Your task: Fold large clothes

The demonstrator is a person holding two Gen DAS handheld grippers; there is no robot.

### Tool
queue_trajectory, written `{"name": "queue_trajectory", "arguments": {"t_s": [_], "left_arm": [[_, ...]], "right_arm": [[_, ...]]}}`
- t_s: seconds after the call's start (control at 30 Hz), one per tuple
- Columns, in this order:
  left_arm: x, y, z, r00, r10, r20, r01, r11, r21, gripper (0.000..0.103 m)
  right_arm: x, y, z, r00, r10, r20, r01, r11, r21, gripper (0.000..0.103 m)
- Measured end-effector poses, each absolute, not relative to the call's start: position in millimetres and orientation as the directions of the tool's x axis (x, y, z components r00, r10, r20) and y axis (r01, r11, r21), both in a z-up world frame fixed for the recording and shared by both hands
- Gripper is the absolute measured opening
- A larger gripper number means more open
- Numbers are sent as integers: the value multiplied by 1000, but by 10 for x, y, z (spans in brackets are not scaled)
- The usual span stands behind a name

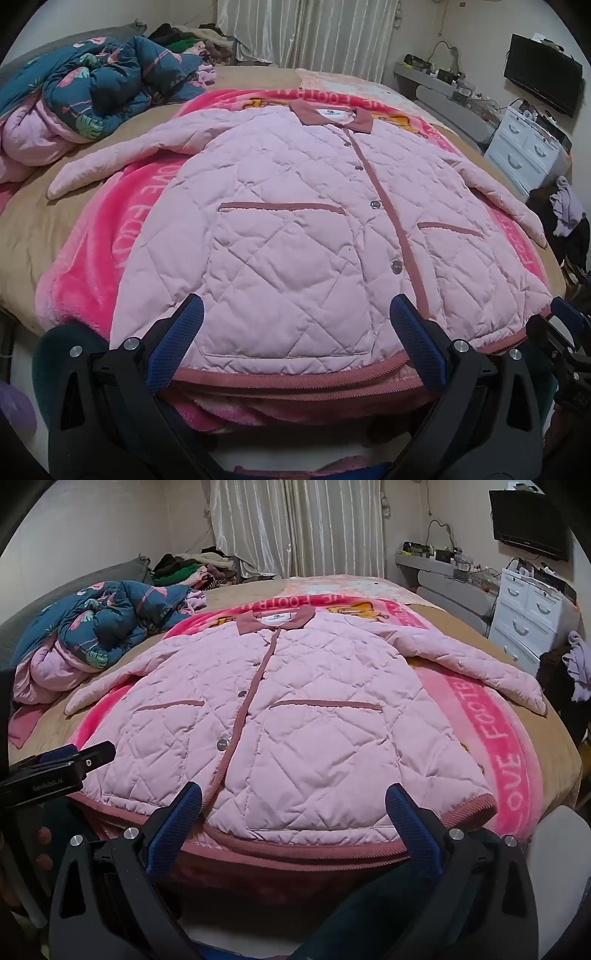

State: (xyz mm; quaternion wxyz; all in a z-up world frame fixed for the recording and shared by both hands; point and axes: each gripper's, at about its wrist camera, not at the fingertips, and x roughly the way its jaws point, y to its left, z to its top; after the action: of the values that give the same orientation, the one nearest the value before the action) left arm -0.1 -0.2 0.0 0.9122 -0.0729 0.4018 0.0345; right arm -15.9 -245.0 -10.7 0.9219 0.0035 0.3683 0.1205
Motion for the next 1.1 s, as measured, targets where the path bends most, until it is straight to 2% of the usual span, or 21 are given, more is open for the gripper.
{"name": "queue_trajectory", "arguments": {"t_s": [1.1], "left_arm": [[5, 24, 69, 685, 3, -728, -112, 989, -101, 94]], "right_arm": [[-197, -2426, -80, 704, 230, -671, -225, 970, 97, 99]]}}
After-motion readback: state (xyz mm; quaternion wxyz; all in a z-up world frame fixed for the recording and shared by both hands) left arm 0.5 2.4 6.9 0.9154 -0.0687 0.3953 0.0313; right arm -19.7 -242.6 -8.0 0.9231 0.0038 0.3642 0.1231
